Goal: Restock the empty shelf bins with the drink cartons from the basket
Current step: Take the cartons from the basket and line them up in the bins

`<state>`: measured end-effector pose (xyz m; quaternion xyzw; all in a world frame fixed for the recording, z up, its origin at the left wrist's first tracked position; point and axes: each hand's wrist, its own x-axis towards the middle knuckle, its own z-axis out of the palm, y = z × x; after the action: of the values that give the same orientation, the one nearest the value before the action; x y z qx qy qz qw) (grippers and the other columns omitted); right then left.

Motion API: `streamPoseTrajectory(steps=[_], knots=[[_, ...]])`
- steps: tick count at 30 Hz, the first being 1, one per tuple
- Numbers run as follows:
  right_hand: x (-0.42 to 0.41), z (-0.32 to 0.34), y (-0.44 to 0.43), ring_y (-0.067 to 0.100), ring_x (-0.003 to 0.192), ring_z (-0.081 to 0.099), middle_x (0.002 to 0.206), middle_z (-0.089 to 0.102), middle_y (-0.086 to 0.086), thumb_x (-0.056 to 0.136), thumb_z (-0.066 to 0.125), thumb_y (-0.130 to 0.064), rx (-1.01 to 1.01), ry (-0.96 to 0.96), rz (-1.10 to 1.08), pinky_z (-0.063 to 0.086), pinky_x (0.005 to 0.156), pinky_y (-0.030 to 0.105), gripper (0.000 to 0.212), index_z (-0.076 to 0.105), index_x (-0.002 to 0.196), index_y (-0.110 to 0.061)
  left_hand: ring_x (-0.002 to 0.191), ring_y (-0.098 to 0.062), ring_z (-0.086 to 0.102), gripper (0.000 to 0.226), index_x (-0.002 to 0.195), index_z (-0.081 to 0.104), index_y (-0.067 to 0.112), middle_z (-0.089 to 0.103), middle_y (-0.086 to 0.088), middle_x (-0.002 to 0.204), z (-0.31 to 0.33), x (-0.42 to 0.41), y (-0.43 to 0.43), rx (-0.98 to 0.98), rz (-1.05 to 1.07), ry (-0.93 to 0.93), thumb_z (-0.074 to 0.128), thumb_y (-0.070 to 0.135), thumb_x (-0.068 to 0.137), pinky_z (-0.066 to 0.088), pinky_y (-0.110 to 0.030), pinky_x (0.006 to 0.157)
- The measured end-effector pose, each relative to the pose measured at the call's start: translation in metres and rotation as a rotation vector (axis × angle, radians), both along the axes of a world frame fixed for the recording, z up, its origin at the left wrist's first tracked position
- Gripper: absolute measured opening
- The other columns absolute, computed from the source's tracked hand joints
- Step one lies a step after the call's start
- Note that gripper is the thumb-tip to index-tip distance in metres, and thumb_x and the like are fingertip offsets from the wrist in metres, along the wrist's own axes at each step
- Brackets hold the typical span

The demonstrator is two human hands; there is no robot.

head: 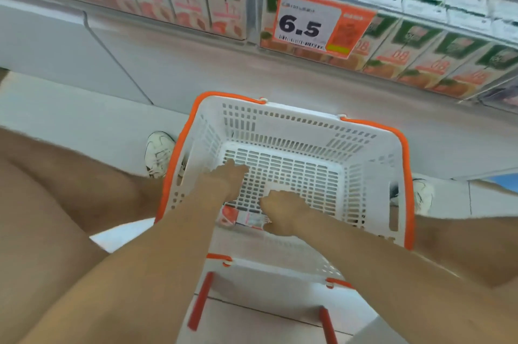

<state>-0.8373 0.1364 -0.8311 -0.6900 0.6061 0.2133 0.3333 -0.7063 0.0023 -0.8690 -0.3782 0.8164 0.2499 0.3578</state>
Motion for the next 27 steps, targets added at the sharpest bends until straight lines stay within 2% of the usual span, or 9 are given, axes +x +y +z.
streamPoseTrajectory(steps=[3, 8, 13, 15, 19, 21, 23, 25, 27], knots=[[0.008, -0.02, 0.002, 0.035, 0.096, 0.067, 0.109, 0.065, 0.015, 0.096, 0.07, -0.03, -0.018, -0.001, -0.004, 0.044, 0.067, 0.035, 0.03, 0.062, 0.114, -0.008, 0.147, -0.042, 0.033, 0.068, 0.162, 0.027, 0.034, 0.014, -0.012, 0.17, -0.017, 0.001, 0.002, -0.05, -0.011, -0.008, 0.048, 0.004, 0.104, 0.045, -0.058, 0.109], [0.02, -0.049, 0.01, 0.035, 0.105, 0.068, 0.117, 0.068, 0.016, 0.094, 0.074, -0.014, -0.012, 0.042, 0.021, 0.056, 0.08, 0.043, 0.035, 0.058, 0.124, -0.006, 0.127, -0.044, 0.048, 0.057, 0.15, 0.037, 0.021, 0.027, -0.018, 0.155, -0.035, 0.004, 0.01, -0.03, 0.035, -0.038, 0.055, 0.001, 0.1, 0.05, -0.051, 0.1], [0.015, -0.05, 0.005, 0.035, 0.099, 0.066, 0.109, 0.065, 0.018, 0.092, 0.061, 0.005, 0.02, -0.012, -0.054, 0.043, 0.069, 0.037, 0.023, 0.059, 0.112, -0.005, 0.128, -0.05, 0.05, 0.07, 0.155, 0.025, 0.019, 0.025, -0.025, 0.156, -0.038, 0.005, 0.017, -0.08, 0.099, -0.025, 0.057, -0.003, 0.097, 0.05, -0.053, 0.098], [0.007, -0.048, 0.0, 0.029, 0.084, 0.059, 0.092, 0.057, 0.012, 0.092, 0.069, -0.01, 0.053, -0.044, -0.163, 0.04, 0.064, 0.034, 0.012, 0.056, 0.094, -0.009, 0.123, -0.048, 0.056, 0.076, 0.159, 0.018, 0.018, 0.031, -0.025, 0.153, -0.038, 0.005, 0.019, -0.138, 0.103, -0.017, 0.055, -0.004, 0.096, 0.051, -0.052, 0.093], [-0.023, -0.036, -0.01, 0.019, 0.058, 0.045, 0.062, 0.047, 0.003, 0.086, 0.075, -0.04, 0.138, -0.228, -0.454, 0.034, 0.053, 0.028, 0.04, 0.06, 0.07, -0.007, 0.104, -0.041, 0.063, 0.066, 0.146, 0.028, 0.018, 0.041, -0.02, 0.136, -0.034, 0.008, 0.022, -0.215, 0.111, 0.072, 0.055, -0.008, 0.091, 0.048, -0.043, 0.071], [-0.041, -0.025, -0.014, 0.014, 0.061, 0.058, 0.068, 0.063, 0.003, 0.086, 0.074, -0.046, 0.212, -0.301, -0.575, 0.046, 0.057, 0.026, 0.042, 0.075, 0.086, -0.004, 0.099, -0.039, 0.062, 0.06, 0.137, 0.032, 0.021, 0.042, -0.02, 0.134, -0.029, 0.007, 0.019, -0.157, 0.193, 0.168, 0.059, -0.004, 0.09, 0.053, -0.044, 0.072], [-0.059, -0.016, -0.015, 0.014, 0.07, 0.075, 0.082, 0.075, 0.011, 0.085, 0.072, -0.046, 0.251, -0.385, -0.716, 0.062, 0.074, 0.034, 0.042, 0.071, 0.079, -0.004, 0.09, -0.034, 0.063, 0.05, 0.123, 0.039, 0.025, 0.048, -0.015, 0.124, -0.018, 0.003, 0.014, -0.068, 0.336, 0.281, 0.068, 0.006, 0.087, 0.058, -0.047, 0.076], [-0.073, -0.004, -0.016, 0.021, 0.075, 0.079, 0.079, 0.067, 0.017, 0.084, 0.067, -0.047, 0.185, -0.466, -0.86, 0.061, 0.077, 0.043, 0.039, 0.058, 0.074, -0.01, 0.082, -0.031, 0.064, 0.047, 0.116, 0.042, 0.026, 0.058, -0.013, 0.112, 0.001, -0.003, 0.008, 0.04, 0.504, 0.396, 0.074, 0.014, 0.084, 0.059, -0.044, 0.071], [-0.083, 0.014, -0.015, 0.022, 0.071, 0.077, 0.074, 0.061, 0.023, 0.092, 0.062, -0.046, 0.05, -0.521, -0.98, 0.051, 0.068, 0.039, 0.038, 0.056, 0.078, -0.012, 0.084, -0.029, 0.067, 0.049, 0.121, 0.045, 0.023, 0.064, -0.009, 0.11, 0.025, -0.01, 0.004, 0.176, 0.727, 0.492, 0.079, 0.022, 0.086, 0.055, -0.037, 0.064]])
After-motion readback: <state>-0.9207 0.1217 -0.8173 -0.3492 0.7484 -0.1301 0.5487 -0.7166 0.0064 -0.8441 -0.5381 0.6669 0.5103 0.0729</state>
